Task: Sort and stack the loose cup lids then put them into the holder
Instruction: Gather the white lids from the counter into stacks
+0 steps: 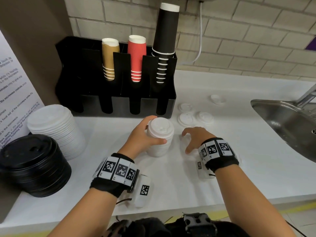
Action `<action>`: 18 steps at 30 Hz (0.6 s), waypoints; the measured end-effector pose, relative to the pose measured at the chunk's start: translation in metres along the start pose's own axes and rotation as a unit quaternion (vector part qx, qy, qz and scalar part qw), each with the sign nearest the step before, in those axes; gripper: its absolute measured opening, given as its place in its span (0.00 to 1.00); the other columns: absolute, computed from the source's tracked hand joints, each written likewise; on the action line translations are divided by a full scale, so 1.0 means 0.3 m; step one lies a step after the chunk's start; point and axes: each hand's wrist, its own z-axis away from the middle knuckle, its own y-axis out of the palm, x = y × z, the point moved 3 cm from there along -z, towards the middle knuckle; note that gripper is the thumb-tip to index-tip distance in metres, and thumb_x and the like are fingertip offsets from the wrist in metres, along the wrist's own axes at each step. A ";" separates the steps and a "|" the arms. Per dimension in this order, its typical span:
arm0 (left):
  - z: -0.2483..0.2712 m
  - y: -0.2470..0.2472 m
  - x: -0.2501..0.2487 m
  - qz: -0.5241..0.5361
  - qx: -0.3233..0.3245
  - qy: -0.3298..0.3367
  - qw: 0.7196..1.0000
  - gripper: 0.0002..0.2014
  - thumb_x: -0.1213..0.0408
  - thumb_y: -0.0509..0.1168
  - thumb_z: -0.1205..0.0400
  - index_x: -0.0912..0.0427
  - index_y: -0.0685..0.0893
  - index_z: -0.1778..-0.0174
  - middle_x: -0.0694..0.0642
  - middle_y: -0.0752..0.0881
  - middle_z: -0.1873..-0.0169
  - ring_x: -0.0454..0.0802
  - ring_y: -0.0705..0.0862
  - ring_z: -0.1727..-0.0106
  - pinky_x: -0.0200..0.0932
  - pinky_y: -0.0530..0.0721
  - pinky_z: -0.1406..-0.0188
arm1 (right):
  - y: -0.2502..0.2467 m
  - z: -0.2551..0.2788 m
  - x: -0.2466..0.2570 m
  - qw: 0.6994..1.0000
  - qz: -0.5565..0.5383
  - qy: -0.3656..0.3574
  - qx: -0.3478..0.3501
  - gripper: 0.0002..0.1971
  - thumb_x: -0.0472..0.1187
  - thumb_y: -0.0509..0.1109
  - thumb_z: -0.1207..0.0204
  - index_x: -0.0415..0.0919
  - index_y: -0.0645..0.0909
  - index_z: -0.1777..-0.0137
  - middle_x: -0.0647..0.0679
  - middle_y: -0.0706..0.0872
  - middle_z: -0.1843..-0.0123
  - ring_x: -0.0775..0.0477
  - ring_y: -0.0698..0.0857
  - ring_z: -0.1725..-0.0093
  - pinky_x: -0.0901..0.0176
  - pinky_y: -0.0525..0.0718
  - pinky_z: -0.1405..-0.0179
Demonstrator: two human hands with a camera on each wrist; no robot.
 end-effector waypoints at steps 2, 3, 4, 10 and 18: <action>-0.004 0.000 0.000 0.004 -0.001 -0.007 1.000 0.40 0.64 0.83 0.32 0.37 0.70 0.29 0.37 0.77 0.43 0.53 0.76 0.33 0.63 0.80 0.33 | -0.002 0.002 -0.003 1.000 -0.011 -0.002 -0.003 0.37 0.41 0.83 0.37 0.53 0.73 0.28 0.45 0.78 0.35 0.40 0.75 0.32 0.46 0.80 0.38; -0.006 0.001 -0.001 0.006 -0.003 -0.013 1.000 0.42 0.62 0.83 0.32 0.36 0.69 0.27 0.40 0.77 0.42 0.53 0.76 0.32 0.63 0.80 0.33 | -0.006 0.002 -0.007 1.000 -0.026 -0.004 -0.007 0.37 0.41 0.83 0.36 0.52 0.72 0.28 0.45 0.78 0.34 0.40 0.77 0.33 0.46 0.80 0.38; -0.007 0.001 -0.002 0.008 -0.006 -0.018 1.000 0.44 0.61 0.83 0.32 0.36 0.67 0.25 0.42 0.76 0.41 0.54 0.76 0.32 0.63 0.80 0.33 | -0.008 0.003 -0.010 0.999 -0.039 -0.006 -0.010 0.37 0.41 0.82 0.36 0.51 0.71 0.27 0.44 0.78 0.33 0.41 0.78 0.34 0.48 0.81 0.39; -0.009 0.006 -0.008 0.006 -0.001 -0.005 1.000 0.36 0.63 0.82 0.30 0.38 0.72 0.31 0.33 0.75 0.46 0.53 0.77 0.33 0.63 0.81 0.35 | -0.002 0.005 -0.019 0.999 -0.030 -0.025 -0.004 0.35 0.40 0.80 0.34 0.51 0.71 0.28 0.47 0.75 0.37 0.43 0.79 0.39 0.54 0.78 0.49; -0.015 0.005 0.000 0.003 -0.002 -0.003 1.000 0.35 0.64 0.82 0.32 0.38 0.74 0.33 0.36 0.77 0.44 0.54 0.78 0.35 0.61 0.82 0.36 | -0.124 0.108 0.045 0.864 -0.440 -0.175 -0.171 0.17 0.44 0.77 0.30 0.56 0.81 0.42 0.58 0.83 0.48 0.58 0.85 0.52 0.71 0.81 0.61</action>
